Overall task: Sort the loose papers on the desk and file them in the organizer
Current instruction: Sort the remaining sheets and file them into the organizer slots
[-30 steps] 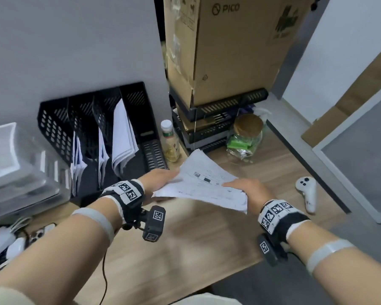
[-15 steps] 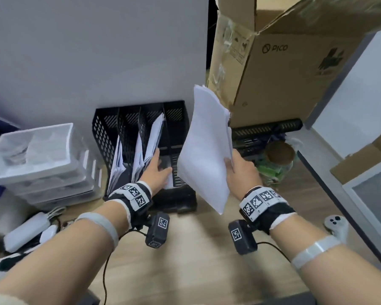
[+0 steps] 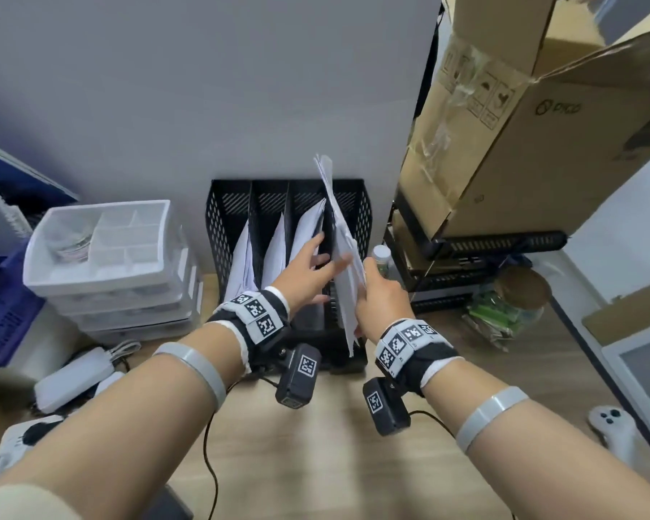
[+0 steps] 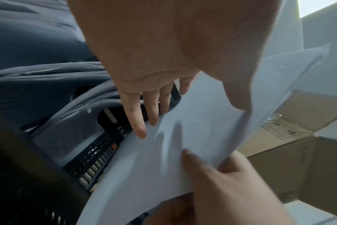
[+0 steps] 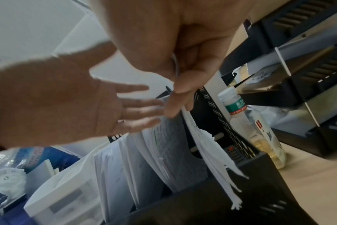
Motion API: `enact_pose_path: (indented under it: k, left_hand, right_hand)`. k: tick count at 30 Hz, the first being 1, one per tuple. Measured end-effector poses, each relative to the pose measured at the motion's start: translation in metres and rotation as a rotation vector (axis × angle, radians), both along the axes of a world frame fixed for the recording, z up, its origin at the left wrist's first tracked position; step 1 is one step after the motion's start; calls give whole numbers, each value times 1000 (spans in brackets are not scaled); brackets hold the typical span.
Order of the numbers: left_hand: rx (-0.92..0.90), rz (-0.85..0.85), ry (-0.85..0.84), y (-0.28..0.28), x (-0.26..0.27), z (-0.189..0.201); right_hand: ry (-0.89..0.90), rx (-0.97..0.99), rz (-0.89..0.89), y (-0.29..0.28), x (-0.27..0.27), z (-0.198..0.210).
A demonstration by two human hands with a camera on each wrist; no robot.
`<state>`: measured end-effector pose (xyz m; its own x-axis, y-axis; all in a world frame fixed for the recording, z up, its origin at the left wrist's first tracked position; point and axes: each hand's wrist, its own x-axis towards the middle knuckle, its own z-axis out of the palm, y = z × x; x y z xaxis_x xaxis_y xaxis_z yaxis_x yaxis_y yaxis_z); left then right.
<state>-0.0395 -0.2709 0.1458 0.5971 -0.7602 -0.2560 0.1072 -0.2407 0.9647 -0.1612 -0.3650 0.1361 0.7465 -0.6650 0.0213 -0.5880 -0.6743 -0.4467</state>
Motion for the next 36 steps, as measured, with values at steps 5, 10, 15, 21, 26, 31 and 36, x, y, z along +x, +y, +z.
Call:
enact_pose_path:
  k: [5,10,15,21,26,31,36]
  left_hand:
    - [35,-206,-231,-8,2,11]
    - [118,-55,-408,-27,-1,14]
    - [83,-17,-325,-41,6,20]
    - [92,67,-328,-50,10,28]
    - [286,104,-250,-47,14,6]
    - [373,88,-98,-44,20,-21]
    - [264,131,79,-42,15,-41]
  right_hand:
    - [15,-7,-2,12,6,-8]
    - [52,-31,-48,7,10,-9]
    - [35,-3,-106,-13,30,-5]
    - [147,123,-129,-39,51,-16]
    - [189,306,-100,-40,50,-42]
    - [73,555,-138,-28,35,-61]
    - [-278,548,-3,-15,5,21]
